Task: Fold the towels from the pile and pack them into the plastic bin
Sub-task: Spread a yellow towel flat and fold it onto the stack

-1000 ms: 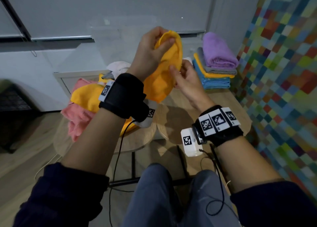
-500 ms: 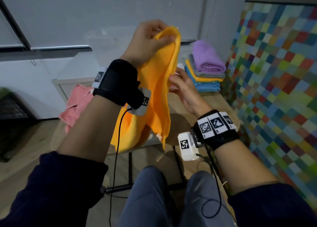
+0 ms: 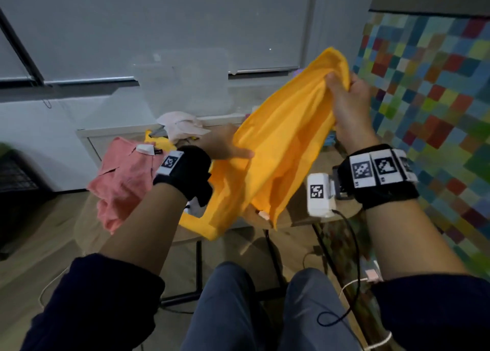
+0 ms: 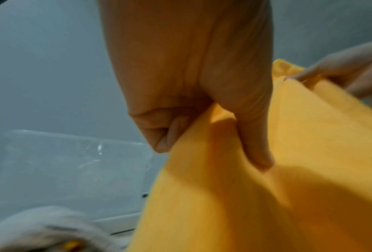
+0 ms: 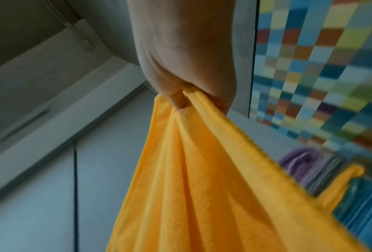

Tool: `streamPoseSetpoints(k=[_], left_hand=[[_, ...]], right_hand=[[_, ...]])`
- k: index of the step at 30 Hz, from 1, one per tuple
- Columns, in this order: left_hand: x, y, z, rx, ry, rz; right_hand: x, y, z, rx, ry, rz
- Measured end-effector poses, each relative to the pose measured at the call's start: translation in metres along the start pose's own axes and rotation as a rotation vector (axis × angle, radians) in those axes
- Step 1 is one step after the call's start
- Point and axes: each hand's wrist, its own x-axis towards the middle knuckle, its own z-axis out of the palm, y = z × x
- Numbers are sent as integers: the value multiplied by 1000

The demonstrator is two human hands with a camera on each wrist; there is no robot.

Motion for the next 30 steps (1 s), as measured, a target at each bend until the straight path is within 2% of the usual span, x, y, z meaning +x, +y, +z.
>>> streamPoseSetpoints(k=[2, 4, 6, 9, 12, 15, 19, 21, 23, 27, 30], left_hand=[[-2, -26, 9, 246, -16, -107], [-6, -55, 13, 255, 67, -146], [-13, -76, 10, -31, 169, -109], [-21, -83, -2, -490, 243, -92], [-14, -72, 7, -560, 243, -100], [9, -58, 37, -601, 207, -97], [46, -49, 96, -408, 85, -206], [57, -49, 122, -417, 58, -181], [64, -52, 138, -288, 56, -134], [72, -51, 143, -40, 86, -115], [73, -54, 137, 36, 113, -115]], right_hand=[[11, 4, -21, -107, 124, -26], [19, 12, -39, -191, 218, -28], [25, 21, -53, -259, 280, -30], [30, 36, -63, -339, 330, 12], [28, 50, -59, -456, 301, 78], [21, 59, -53, -539, 244, 108], [12, 64, -51, -620, 200, 100], [11, 68, -52, -629, 196, 98], [11, 73, -55, -629, 186, 109], [11, 79, -56, -618, 137, 147], [12, 85, -54, -575, 114, 169]])
